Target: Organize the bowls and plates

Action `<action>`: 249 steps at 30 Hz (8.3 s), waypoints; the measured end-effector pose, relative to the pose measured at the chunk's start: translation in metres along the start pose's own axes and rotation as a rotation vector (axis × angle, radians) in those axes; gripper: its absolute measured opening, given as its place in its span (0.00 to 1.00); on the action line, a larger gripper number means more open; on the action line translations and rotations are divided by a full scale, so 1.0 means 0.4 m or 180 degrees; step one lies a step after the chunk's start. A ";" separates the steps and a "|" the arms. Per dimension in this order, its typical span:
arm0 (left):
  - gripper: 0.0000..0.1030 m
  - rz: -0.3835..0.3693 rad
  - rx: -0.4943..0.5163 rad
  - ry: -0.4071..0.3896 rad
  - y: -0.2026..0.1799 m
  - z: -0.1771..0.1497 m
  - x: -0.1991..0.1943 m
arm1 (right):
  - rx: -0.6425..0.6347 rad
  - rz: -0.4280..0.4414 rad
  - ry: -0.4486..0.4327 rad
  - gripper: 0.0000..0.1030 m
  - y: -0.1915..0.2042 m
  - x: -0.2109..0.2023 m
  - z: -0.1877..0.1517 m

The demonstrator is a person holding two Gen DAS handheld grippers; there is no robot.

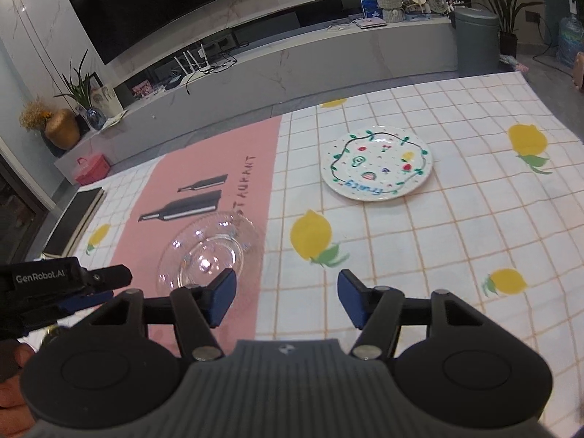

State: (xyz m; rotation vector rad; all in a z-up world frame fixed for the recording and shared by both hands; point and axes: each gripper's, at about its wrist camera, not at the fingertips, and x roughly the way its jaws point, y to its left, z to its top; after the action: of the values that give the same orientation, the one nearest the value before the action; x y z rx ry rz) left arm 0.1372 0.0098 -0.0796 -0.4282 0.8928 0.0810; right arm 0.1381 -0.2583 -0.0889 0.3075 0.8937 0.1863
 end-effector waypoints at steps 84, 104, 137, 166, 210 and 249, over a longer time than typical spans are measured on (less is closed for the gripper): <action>0.15 0.0497 -0.0090 0.0307 -0.037 0.021 0.258 | 0.1088 0.0410 0.0597 0.05 -0.121 0.305 0.044; 0.12 0.0137 0.0193 0.0480 -0.098 -0.071 0.245 | 0.1109 0.0181 0.0531 0.08 -0.216 0.248 0.032; 0.12 -0.0041 0.0268 0.0336 -0.079 -0.093 0.146 | 0.1031 0.0442 0.0586 0.05 -0.211 0.154 -0.004; 0.11 -0.0325 0.0390 0.0360 -0.024 -0.240 -0.030 | 0.0880 0.0419 0.0561 0.05 -0.193 -0.079 -0.173; 0.10 -0.0143 0.0724 0.0565 -0.024 -0.312 -0.004 | 0.0143 -0.0203 0.0691 0.06 -0.129 -0.064 -0.227; 0.10 -0.0515 0.0958 0.0301 -0.167 -0.154 -0.046 | -0.0090 -0.0365 0.0399 0.21 -0.162 -0.076 -0.091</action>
State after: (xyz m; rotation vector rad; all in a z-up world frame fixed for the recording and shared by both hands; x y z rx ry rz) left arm 0.0964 -0.0736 -0.0774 -0.2229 0.9428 -0.2215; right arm 0.0926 -0.3212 -0.1099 0.2192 1.0289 0.1130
